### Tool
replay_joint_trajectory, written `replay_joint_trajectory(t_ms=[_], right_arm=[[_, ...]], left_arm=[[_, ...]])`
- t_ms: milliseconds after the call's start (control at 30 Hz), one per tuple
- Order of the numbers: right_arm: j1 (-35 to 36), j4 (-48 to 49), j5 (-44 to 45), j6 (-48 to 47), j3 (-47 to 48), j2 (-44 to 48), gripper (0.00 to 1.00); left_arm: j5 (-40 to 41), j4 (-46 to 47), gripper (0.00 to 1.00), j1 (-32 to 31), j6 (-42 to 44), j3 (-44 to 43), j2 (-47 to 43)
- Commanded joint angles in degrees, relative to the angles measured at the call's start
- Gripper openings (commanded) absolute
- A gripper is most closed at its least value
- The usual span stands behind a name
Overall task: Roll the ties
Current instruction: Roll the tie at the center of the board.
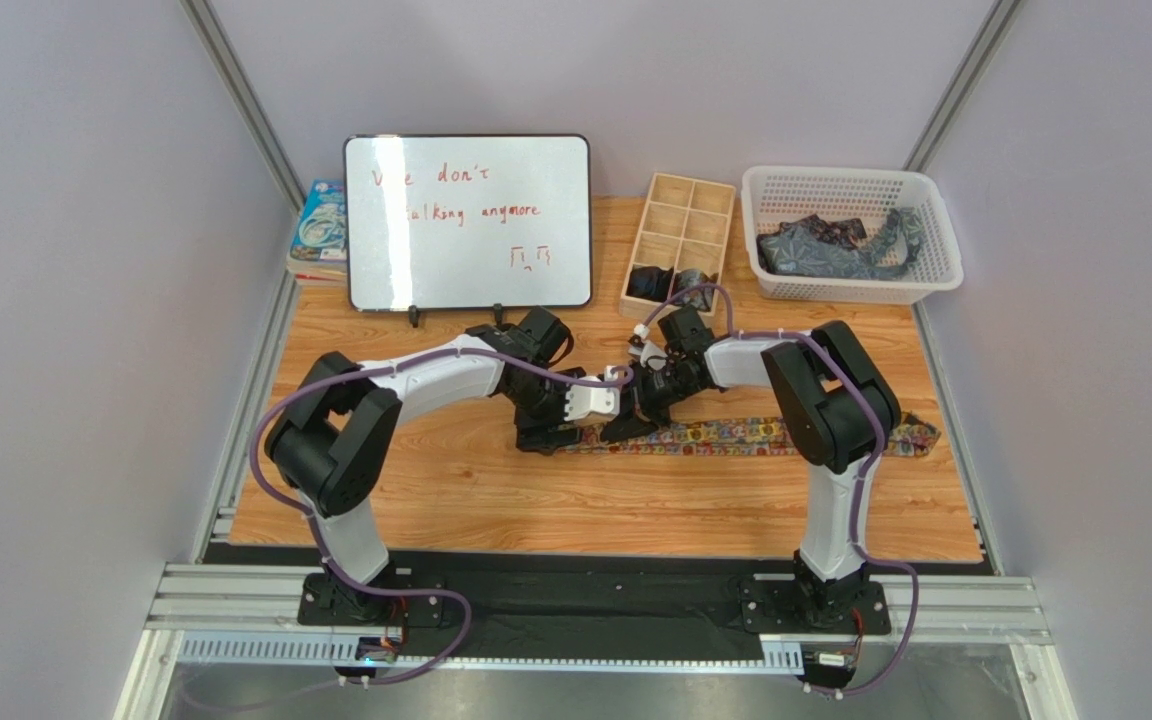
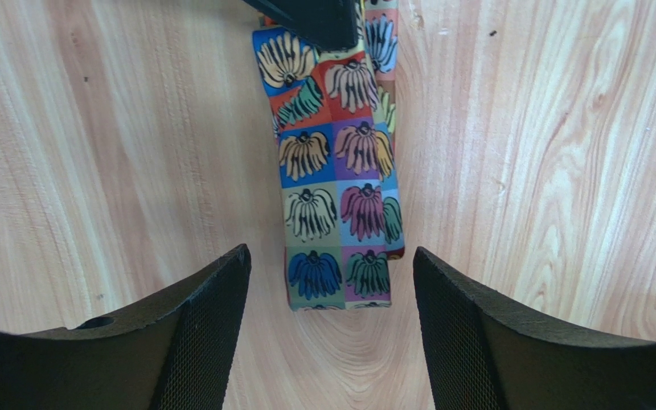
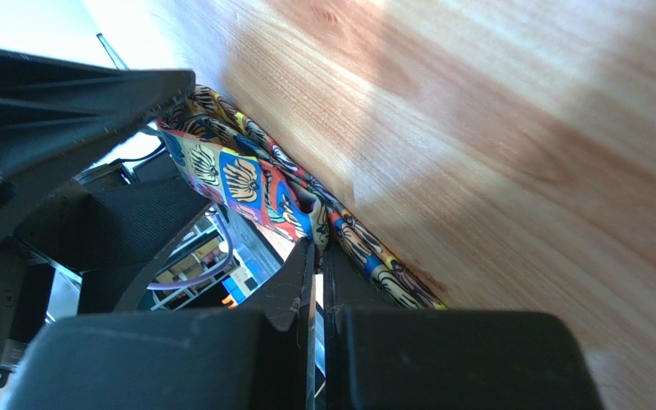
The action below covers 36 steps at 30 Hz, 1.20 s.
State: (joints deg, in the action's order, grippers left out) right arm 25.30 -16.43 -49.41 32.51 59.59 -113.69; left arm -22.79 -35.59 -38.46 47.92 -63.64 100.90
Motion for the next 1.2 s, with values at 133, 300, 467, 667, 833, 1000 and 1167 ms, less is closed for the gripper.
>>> replay_joint_trajectory(t_ms=[133,300,467,667,833,1000,1167], right_arm=[[0.19,1.4,1.95,0.53,-0.88,2.07,0.07],[0.72,2.8,1.68,1.85,-1.41,2.51,0.1],[0.98,3.33,1.33,2.29,-1.58,2.51,0.11],[0.98,2.54,0.37,2.12,-1.15,3.03,0.23],[0.63,0.17,0.1,1.94,0.34,3.91,0.35],[0.63,-0.27,0.1,2.29,1.31,3.56,0.38],[1.15,-0.36,-0.16,2.29,1.84,2.77,0.38]], left_arm=[[0.64,-1.14,0.74,-1.71,3.58,-2.19,0.96],[0.9,-1.14,0.75,-2.5,3.23,-2.46,0.7],[2.13,-0.88,0.73,-3.11,2.53,-3.95,2.28],[2.74,-1.94,0.55,-4.52,4.28,-3.52,2.9],[3.01,-2.55,0.48,-4.61,5.95,-1.94,2.46],[3.01,-2.29,0.45,-4.52,6.39,-1.32,2.11],[3.36,-2.2,0.46,-4.7,5.96,-1.84,2.46]])
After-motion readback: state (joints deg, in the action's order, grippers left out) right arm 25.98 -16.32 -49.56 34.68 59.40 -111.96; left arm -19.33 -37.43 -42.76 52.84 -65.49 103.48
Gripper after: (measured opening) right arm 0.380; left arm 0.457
